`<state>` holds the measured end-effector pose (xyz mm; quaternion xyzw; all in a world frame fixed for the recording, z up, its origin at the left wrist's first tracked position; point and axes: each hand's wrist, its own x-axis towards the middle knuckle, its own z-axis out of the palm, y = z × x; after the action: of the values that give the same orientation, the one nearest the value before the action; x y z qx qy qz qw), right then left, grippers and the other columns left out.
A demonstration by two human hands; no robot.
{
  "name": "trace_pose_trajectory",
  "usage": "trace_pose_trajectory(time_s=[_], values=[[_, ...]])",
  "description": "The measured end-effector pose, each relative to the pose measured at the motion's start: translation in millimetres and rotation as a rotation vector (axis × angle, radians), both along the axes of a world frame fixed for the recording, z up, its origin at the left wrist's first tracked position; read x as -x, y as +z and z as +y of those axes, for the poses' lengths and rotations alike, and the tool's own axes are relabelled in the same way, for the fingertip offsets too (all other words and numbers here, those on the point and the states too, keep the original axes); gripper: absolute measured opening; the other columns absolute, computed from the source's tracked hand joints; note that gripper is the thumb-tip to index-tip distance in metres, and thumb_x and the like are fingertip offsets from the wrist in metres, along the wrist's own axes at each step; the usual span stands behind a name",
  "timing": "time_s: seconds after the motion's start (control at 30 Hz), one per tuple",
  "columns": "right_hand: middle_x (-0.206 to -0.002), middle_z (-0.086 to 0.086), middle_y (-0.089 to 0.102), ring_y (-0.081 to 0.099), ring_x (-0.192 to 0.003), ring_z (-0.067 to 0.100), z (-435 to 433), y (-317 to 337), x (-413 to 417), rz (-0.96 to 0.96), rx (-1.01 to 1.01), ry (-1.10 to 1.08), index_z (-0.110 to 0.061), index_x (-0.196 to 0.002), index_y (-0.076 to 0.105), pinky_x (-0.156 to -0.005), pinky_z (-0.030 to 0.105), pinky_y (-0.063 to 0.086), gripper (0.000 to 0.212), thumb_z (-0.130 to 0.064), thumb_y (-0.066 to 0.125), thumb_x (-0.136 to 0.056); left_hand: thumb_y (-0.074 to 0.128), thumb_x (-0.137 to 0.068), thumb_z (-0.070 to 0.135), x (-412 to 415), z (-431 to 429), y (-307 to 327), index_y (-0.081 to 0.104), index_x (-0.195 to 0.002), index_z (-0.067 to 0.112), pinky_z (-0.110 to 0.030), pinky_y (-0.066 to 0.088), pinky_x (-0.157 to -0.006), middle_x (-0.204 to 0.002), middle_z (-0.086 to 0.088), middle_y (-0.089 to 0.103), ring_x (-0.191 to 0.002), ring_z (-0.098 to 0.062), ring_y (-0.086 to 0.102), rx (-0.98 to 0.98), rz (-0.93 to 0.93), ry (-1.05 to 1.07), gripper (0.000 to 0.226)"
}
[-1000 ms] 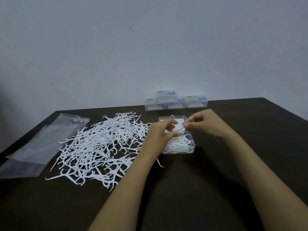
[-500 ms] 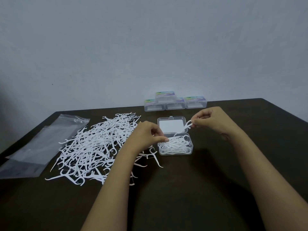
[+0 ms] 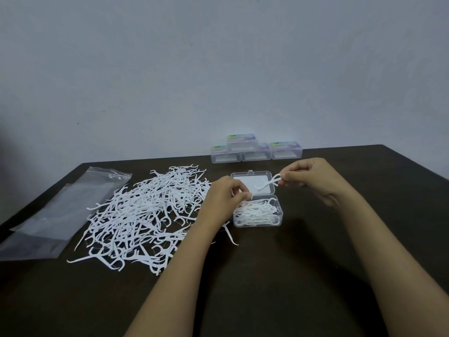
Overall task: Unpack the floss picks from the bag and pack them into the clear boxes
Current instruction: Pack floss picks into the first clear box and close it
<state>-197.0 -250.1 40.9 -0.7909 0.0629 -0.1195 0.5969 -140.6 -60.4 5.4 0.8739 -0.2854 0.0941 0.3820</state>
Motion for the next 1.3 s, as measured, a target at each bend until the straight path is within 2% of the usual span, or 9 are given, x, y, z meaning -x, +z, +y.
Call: trace_pose_trajectory(time_s=[0.2,0.3,0.43,0.53,0.7,0.87,1.03,1.2,1.3], values=[[-0.057,0.0,0.068,0.06,-0.051,0.001,5,-3,-1,0.005,-0.004,-0.007,-0.004,-0.072,0.068,-0.047,0.008,0.042,0.009,0.002,0.065,-0.079,0.061,-0.088,0.025,-1,-3,-5,0.071,-0.1,0.013,-0.021,0.036,-0.072,-0.088,0.001,0.05,-0.074,-0.007,0.045,-0.028,0.001,-0.002,0.02],[-0.064,0.005,0.069,0.063,-0.055,0.004,13,-7,-3,0.044,0.045,0.024,-0.004,-0.071,0.067,-0.057,0.011,0.045,0.008,0.001,0.067,-0.078,0.057,-0.091,0.023,-7,4,-2,0.07,-0.104,0.012,-0.021,0.037,-0.074,-0.09,-0.003,0.054,-0.078,-0.01,0.047,0.043,-0.017,0.06,0.021],[-0.069,-0.002,0.069,0.062,-0.064,0.004,20,-10,-5,0.077,0.318,0.056,-0.013,-0.07,0.07,-0.061,0.012,0.044,0.007,-0.01,0.073,-0.076,0.055,-0.092,0.018,-12,16,2,0.069,-0.105,0.011,-0.014,0.03,-0.066,-0.097,-0.005,0.064,-0.076,-0.008,0.047,0.02,-0.045,0.12,0.021],[-0.073,-0.003,0.068,0.059,-0.067,0.006,16,-8,-6,0.023,0.456,0.034,-0.014,-0.078,0.073,-0.063,0.015,0.044,0.001,-0.014,0.073,-0.077,0.052,-0.093,0.022,-14,23,4,0.068,-0.107,0.014,-0.023,0.039,-0.077,-0.101,-0.005,0.064,-0.083,-0.013,0.052,-0.12,-0.082,0.132,0.023],[-0.075,-0.011,0.06,0.055,-0.07,0.004,15,-9,-7,0.087,0.675,0.104,-0.012,-0.09,0.074,-0.059,0.01,0.039,0.011,-0.015,0.069,-0.081,0.057,-0.09,0.032,-8,19,8,0.068,-0.106,0.02,-0.03,0.042,-0.087,-0.099,0.0,0.055,-0.096,-0.014,0.05,-0.271,-0.103,-0.061,0.024],[-0.072,-0.011,0.053,0.048,-0.07,0.007,21,-19,-16,0.099,0.848,0.122,-0.013,-0.093,0.074,-0.058,0.011,0.035,0.014,-0.015,0.068,-0.081,0.062,-0.087,0.028,2,4,3,0.069,-0.108,0.026,-0.029,0.039,-0.09,-0.103,0.002,0.052,-0.101,-0.01,0.044,-0.389,-0.094,-0.247,0.023],[-0.075,-0.005,0.062,0.048,-0.074,0.008,20,-28,-23,0.082,0.899,0.094,-0.014,-0.091,0.076,-0.067,0.024,0.046,0.014,-0.016,0.07,-0.079,0.063,-0.086,0.022,1,5,5,0.071,-0.104,0.023,-0.031,0.039,-0.092,-0.106,0.0,0.056,-0.104,-0.013,0.047,-0.397,-0.09,-0.233,0.02],[-0.074,-0.004,0.064,0.057,-0.068,0.012,18,-25,-21,0.084,0.865,0.091,-0.011,-0.089,0.075,-0.055,0.017,0.039,0.019,-0.025,0.063,-0.086,0.062,-0.087,0.02,0,5,5,0.07,-0.106,0.022,-0.029,0.04,-0.09,-0.105,0.0,0.055,-0.103,-0.013,0.047,-0.409,-0.072,-0.2,0.021],[-0.079,-0.006,0.057,0.053,-0.074,0.01,22,-20,-18,0.023,0.879,0.036,-0.009,-0.094,0.073,-0.061,0.017,0.041,0.025,-0.029,0.059,-0.088,0.061,-0.088,0.019,1,7,10,0.069,-0.11,0.019,-0.026,0.041,-0.086,-0.098,0.002,0.049,-0.093,-0.014,0.05,-0.3,0.006,-0.187,0.023]])
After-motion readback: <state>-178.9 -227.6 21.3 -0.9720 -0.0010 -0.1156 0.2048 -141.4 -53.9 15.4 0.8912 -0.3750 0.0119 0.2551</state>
